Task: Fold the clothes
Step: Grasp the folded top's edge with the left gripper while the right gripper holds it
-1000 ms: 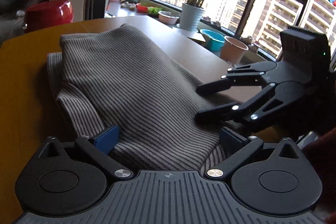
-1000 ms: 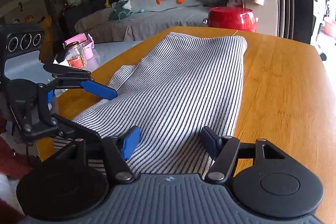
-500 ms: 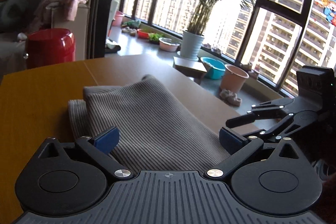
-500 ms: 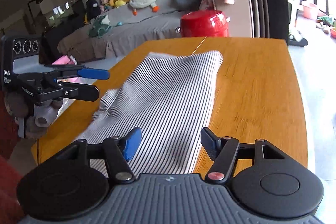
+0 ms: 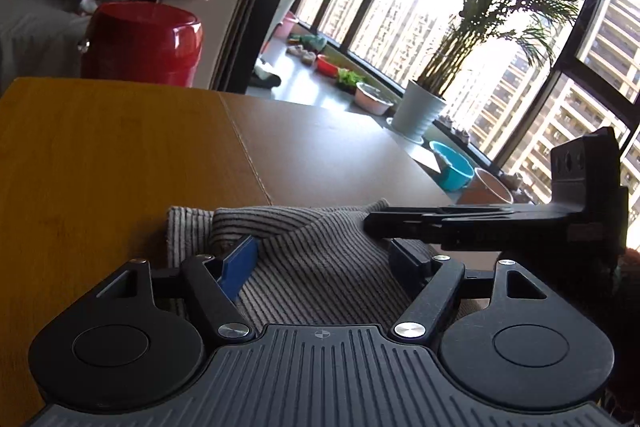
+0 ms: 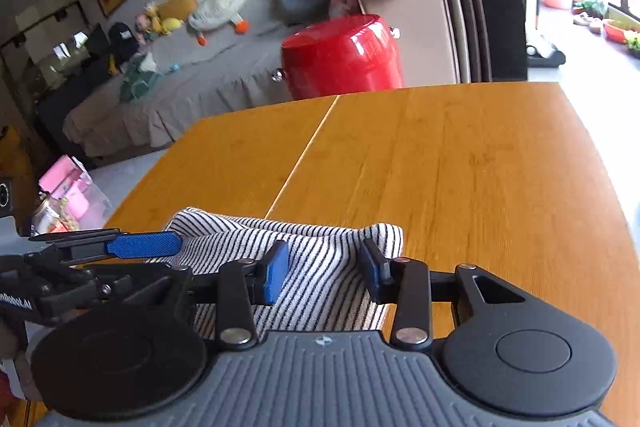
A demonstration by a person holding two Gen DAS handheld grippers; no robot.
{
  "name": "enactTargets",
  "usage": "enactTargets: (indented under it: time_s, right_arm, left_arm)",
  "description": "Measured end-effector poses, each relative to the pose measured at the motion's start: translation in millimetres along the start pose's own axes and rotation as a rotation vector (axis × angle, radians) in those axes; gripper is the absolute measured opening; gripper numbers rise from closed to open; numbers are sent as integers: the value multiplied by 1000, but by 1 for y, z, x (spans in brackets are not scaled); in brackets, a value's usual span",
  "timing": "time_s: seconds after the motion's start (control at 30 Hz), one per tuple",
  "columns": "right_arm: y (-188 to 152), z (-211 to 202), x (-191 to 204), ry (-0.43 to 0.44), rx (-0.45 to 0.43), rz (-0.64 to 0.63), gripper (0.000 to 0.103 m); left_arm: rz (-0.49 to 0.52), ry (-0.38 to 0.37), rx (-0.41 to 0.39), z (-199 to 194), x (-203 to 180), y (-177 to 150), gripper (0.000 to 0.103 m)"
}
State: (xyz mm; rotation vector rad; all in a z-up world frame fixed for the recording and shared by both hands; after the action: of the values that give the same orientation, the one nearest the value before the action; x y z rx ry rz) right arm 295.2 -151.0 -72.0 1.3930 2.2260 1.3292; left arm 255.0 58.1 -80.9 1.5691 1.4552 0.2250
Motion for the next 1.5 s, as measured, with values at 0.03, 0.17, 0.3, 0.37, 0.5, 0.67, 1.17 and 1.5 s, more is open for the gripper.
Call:
enactTargets:
  time_s: [0.03, 0.17, 0.3, 0.37, 0.5, 0.67, 1.17, 1.5]
  right_arm:
    - [-2, -1, -1, 8, -12, 3, 38]
    - [-4, -21, 12, -44, -7, -47, 38]
    - [-13, -63, 30, -23, -33, -129, 39]
    - [-23, -85, 42, 28, -26, -154, 41]
    - [-59, -112, 70, 158, 48, -204, 53]
    - [-101, -113, 104, 66, 105, -380, 60]
    - [-122, -169, 177, 185, 95, -651, 78]
    - [-171, -158, 203, 136, 134, -905, 82]
  left_arm:
    - [2, -5, 1, -1, 1, 0, 78]
    - [-1, -14, 3, -4, 2, -1, 80]
    - [-32, -19, -11, -21, -2, 4, 91]
    - [-14, -24, -26, -34, -9, 4, 95]
    - [10, -77, -9, -53, -26, -9, 95]
    - [25, -7, 81, -28, -20, -38, 97]
    - [113, 74, 2, -80, -33, -34, 103]
    - [151, 153, -51, -130, -20, -48, 103]
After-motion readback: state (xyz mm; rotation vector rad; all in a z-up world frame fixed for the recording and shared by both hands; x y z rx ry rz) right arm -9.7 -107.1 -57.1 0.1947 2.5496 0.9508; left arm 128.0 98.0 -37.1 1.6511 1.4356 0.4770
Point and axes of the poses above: each gripper's, at about its wrist camera, not at the fingertips, and z roughly the way its jaws point, x to its left, y to its top, the point moved 5 cm from there along z, roughly the way its jaws point, and after that the axes turned 5 degrees about -z, right-handed, at the moved point
